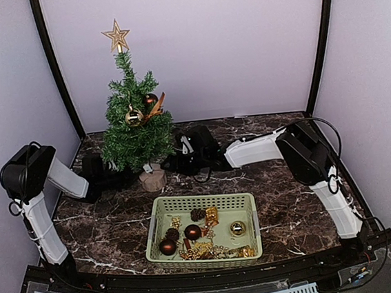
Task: Decorate the small christmas tree
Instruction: Turn around the Christmas tree at the bin.
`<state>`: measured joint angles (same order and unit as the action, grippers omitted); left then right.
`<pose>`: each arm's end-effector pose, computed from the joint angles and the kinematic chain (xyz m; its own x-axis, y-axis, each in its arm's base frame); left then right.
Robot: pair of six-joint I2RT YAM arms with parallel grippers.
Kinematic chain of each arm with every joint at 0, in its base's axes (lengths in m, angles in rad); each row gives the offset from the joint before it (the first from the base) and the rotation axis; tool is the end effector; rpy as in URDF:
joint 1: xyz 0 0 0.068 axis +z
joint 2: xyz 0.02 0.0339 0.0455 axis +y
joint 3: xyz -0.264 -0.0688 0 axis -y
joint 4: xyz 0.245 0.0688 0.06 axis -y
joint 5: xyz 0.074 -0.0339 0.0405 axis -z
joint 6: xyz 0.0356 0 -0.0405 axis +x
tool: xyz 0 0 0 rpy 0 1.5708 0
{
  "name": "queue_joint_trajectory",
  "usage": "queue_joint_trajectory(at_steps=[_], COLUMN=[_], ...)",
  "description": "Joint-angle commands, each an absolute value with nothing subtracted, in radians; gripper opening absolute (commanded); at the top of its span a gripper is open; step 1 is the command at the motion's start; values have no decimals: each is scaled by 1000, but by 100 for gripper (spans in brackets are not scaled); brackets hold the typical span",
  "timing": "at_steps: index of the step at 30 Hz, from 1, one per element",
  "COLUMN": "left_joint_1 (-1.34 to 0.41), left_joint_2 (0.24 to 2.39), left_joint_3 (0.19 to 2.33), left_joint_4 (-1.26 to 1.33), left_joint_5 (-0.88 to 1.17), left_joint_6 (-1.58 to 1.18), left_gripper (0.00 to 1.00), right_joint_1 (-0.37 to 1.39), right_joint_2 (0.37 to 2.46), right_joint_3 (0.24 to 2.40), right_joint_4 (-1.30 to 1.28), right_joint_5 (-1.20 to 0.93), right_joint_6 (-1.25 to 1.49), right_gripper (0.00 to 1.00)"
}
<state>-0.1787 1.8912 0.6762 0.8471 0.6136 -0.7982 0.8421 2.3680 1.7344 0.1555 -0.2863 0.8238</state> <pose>0.3319 -0.0808 0.1182 -0.7297 -0.4631 -0.5030 0.2170 0.5407 -0.8127 0.3507 0.4080 0.1515 -0.8558 0.0982 -0.5079 -0.3749 0.5588 0.7397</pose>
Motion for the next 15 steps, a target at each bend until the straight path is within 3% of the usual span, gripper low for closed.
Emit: queue_joint_trajectory(at_steps=[1,15], left_joint_1=[-195,-264], left_joint_2=[1890,1899], left_joint_3=[686,648], left_joint_4=[867,918], left_joint_5=[631,641], left_joint_6=[-792,-829], left_gripper=[47,33], right_joint_1=[836,835], right_joint_2=[2401,2439], right_joint_3=[1778,1796], right_joint_4=[191,239], right_joint_5=[-341,-399], right_joint_6=[838,848], right_gripper=[48,41])
